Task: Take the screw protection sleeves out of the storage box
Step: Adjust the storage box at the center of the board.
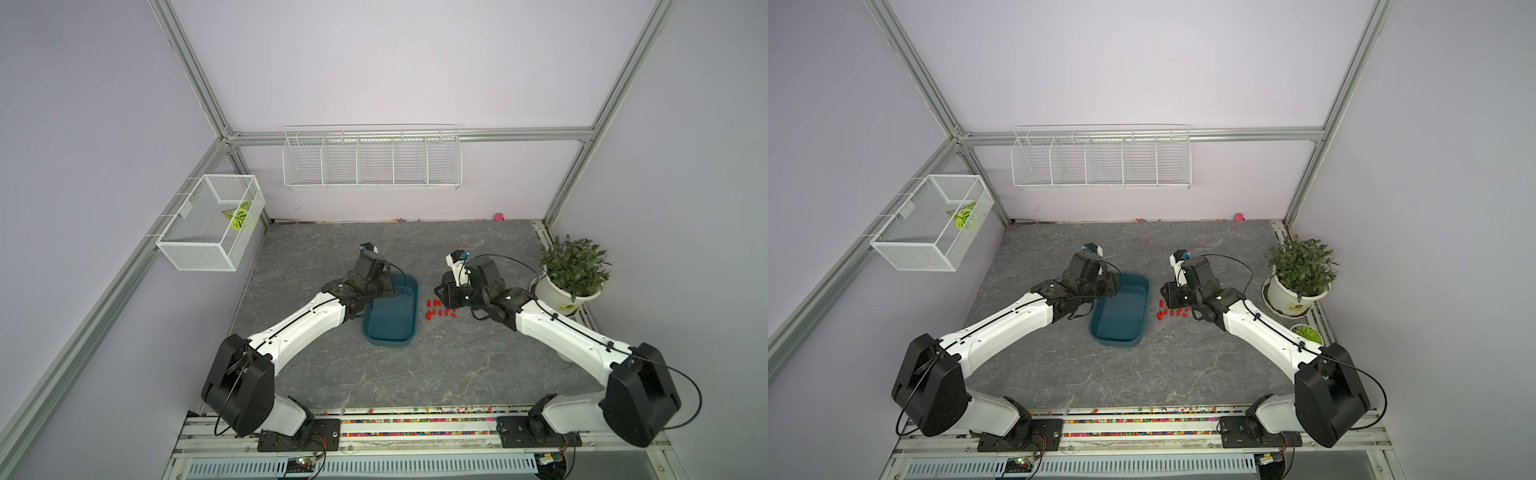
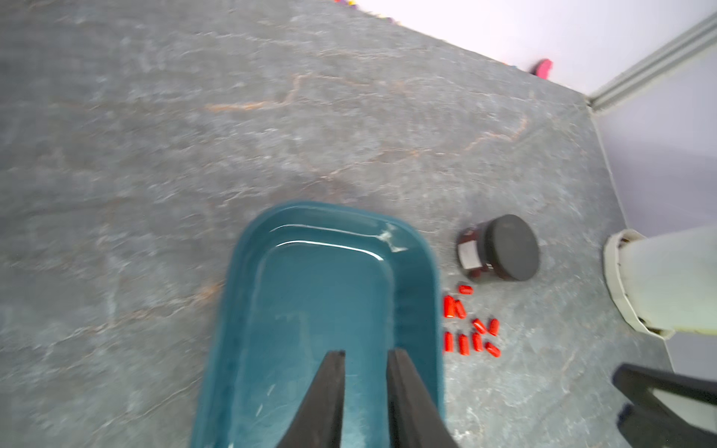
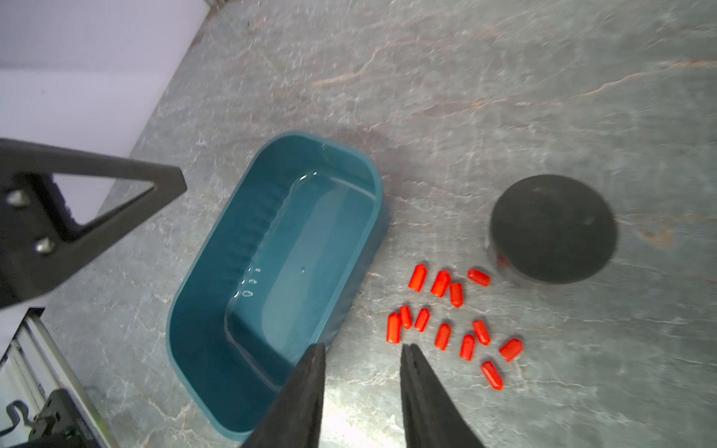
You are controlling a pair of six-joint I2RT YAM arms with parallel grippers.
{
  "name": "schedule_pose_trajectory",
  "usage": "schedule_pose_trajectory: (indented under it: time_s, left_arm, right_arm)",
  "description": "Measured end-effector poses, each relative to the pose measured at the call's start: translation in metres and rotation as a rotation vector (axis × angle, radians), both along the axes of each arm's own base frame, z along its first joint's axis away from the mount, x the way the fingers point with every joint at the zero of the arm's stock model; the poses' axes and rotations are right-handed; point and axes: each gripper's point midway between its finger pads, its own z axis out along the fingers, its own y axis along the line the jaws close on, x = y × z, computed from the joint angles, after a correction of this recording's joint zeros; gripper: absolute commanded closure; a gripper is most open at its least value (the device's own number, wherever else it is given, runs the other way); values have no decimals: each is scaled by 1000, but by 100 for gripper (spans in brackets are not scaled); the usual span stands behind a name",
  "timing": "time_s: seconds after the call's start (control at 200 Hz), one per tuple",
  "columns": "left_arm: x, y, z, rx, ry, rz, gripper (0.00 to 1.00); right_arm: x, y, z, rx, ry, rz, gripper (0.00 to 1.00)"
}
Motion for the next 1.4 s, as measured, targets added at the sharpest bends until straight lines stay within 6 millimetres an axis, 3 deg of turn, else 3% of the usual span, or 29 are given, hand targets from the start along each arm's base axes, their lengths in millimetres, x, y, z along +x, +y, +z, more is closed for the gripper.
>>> schedule_pose_trajectory:
  time_s: [0.23,0.55,0.76,1.17,1.4]
  left_arm:
    - [2,16,-14,-77,42,22,73]
    - [5,53,-44,-200,120,95,73]
    - [10,50,-54,-261,157,86,73]
    - [14,42,-64,-300,187,61,73]
    - [14,40,-68,-307,196,54,73]
  right_arm:
    - [2,19,-16,-38,67,29,48]
    - [18,37,-33,-95,153,43,49]
    - [23,45,-55,-157,228,48,50]
    - [31,49,-88,-249,324,33,65]
    - [36,56,-95,-265,345,34,78]
